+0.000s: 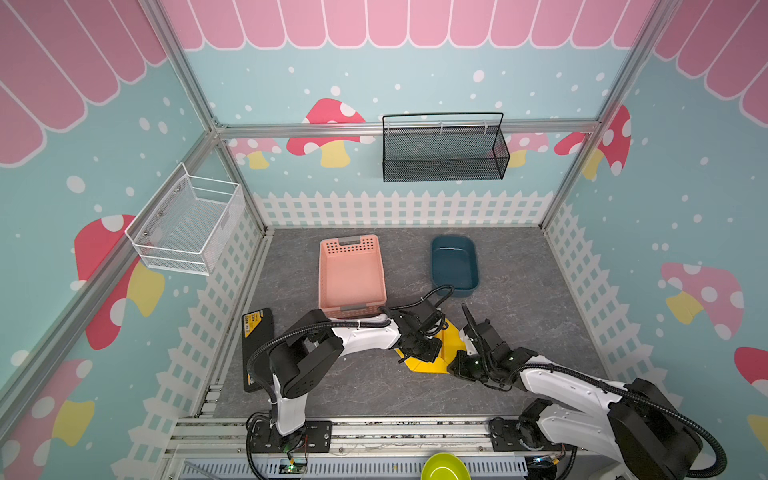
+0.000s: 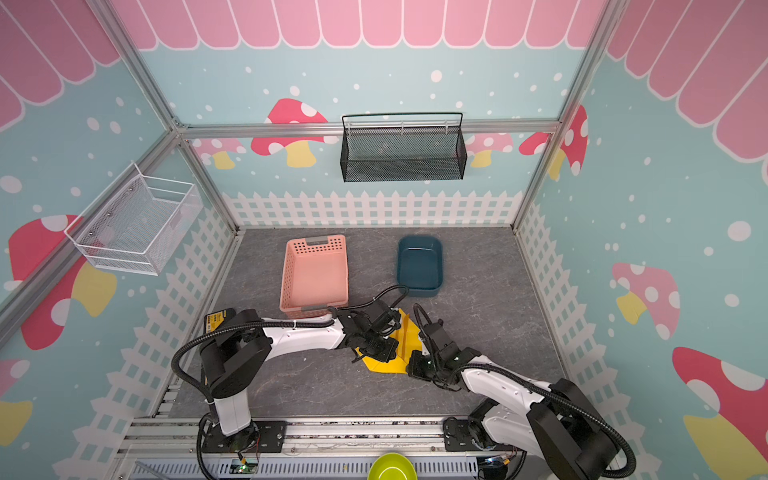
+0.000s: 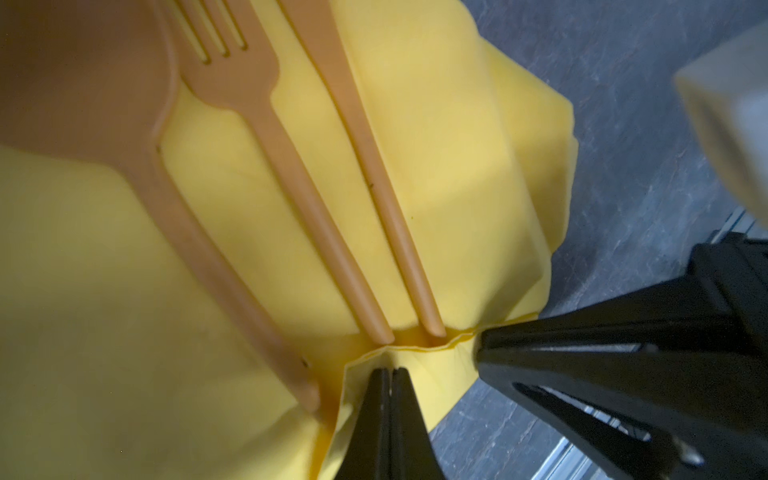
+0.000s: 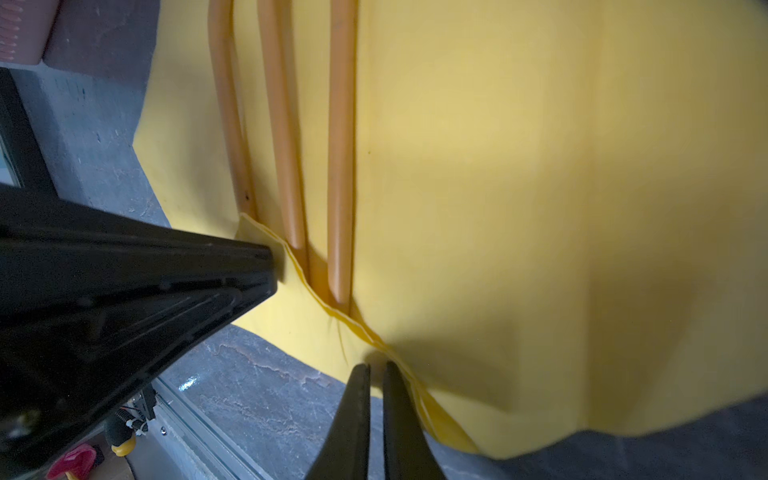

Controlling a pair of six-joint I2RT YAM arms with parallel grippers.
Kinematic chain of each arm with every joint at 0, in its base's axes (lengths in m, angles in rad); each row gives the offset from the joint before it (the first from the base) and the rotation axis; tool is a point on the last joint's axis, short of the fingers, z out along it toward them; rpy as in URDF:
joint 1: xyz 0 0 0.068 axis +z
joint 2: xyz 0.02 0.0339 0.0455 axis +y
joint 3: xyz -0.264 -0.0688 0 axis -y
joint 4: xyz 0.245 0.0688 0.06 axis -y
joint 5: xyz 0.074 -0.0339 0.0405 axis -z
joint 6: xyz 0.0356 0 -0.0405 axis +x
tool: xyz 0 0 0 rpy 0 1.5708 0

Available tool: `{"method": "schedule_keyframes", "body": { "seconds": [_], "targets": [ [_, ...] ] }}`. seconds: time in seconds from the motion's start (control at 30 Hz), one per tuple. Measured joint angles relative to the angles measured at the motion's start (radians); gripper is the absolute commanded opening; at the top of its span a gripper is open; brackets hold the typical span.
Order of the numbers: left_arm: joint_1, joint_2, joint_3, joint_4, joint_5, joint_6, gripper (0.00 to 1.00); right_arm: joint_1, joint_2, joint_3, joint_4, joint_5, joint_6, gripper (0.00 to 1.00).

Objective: Place the utensils on the paper napkin and roll it up

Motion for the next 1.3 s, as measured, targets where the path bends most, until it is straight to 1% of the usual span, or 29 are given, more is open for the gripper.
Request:
{"method": "schedule_keyframes", "body": {
  "seconds": [0.23, 0.43, 0.8, 1.07, 1.17, 1.3],
  "targets": [
    [0.0, 0.0, 0.0, 0.0, 0.0, -0.003, 0.02, -0.003, -0.003, 0.021, -0.048, 0.024, -0.01, 0.14],
    [0.0, 0.0, 0.0, 0.0, 0.0, -0.004, 0.02, -0.049, -0.052, 0.053, -0.126, 0.045, -0.038, 0.18],
    [0.0, 0.0, 0.0, 0.0, 0.0, -0.007, 0.02, -0.148, -0.096, 0.1, -0.207, 0.065, -0.099, 0.41],
    [0.0, 0.0, 0.0, 0.0, 0.001, -0.006, 0.02, -0.214, -0.109, 0.095, -0.233, 0.066, -0.101, 0.6],
    [0.0, 0.0, 0.0, 0.0, 0.001, -0.006, 0.02, -0.239, -0.122, 0.077, -0.23, 0.056, -0.096, 0.62],
    [0.0, 0.0, 0.0, 0.0, 0.001, -0.006, 0.02, -0.275, -0.148, 0.024, -0.192, 0.01, -0.076, 0.62]
  ]
}}
